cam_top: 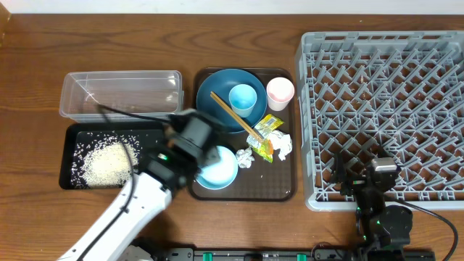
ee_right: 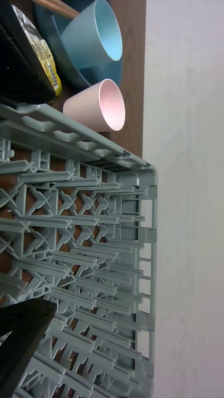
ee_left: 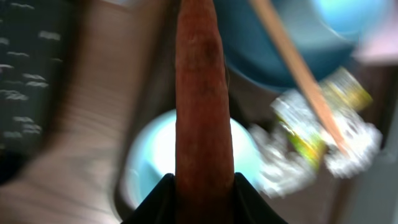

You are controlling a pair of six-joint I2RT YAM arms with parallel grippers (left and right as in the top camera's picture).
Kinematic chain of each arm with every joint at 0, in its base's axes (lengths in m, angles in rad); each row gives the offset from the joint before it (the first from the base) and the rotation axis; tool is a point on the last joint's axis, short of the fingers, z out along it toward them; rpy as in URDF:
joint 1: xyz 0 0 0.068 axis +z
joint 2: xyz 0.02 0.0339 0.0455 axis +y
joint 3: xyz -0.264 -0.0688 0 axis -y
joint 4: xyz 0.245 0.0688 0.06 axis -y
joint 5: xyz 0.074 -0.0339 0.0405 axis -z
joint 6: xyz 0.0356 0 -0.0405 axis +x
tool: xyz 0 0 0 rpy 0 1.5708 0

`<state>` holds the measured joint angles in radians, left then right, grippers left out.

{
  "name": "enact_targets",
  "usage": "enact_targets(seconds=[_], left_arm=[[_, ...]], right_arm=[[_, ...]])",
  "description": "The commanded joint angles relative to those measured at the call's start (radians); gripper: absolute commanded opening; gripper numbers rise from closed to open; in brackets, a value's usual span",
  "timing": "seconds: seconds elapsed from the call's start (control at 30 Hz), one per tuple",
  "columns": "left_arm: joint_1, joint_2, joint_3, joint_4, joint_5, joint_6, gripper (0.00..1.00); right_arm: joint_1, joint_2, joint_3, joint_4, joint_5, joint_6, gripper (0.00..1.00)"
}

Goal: Sort waste into correct bins and load items into the dishwasher rack
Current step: 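Lift the carrot and drop it onto the black tray with rice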

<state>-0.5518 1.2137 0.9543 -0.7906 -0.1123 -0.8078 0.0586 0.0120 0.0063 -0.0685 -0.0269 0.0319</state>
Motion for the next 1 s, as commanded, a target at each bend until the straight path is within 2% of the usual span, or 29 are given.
enact_targets(seconds=[0.0, 0.23, 0.43, 0.7, 0.97], left_arm=[[0.148, -0.011, -0.008, -0.036, -0.012, 0.076, 0.21], [0.480, -0.007, -0.008, -0.076, -0.012, 0.141, 0.21], [0.704, 0.036, -0.014, -0.068, -0.012, 0.143, 0.21], [0.851, 0.171, -0.104, 0.059, -0.011, 0.142, 0.21], [0.912, 0.306, -0.106, 0.124, -0.011, 0.142, 0.22]], right_arm=[[0.003, -0.006, -0.001, -0.003, -0.003, -0.018, 0.99], [0.003, -0.006, -0.001, -0.003, -0.003, -0.018, 0.99], [0.003, -0.006, -0.001, -0.003, -0.003, -0.018, 0.99], [0.003, -0.006, -0.001, -0.003, -0.003, -0.018, 0.99], [0.003, -0.006, -0.001, -0.003, -0.003, -0.019, 0.99]])
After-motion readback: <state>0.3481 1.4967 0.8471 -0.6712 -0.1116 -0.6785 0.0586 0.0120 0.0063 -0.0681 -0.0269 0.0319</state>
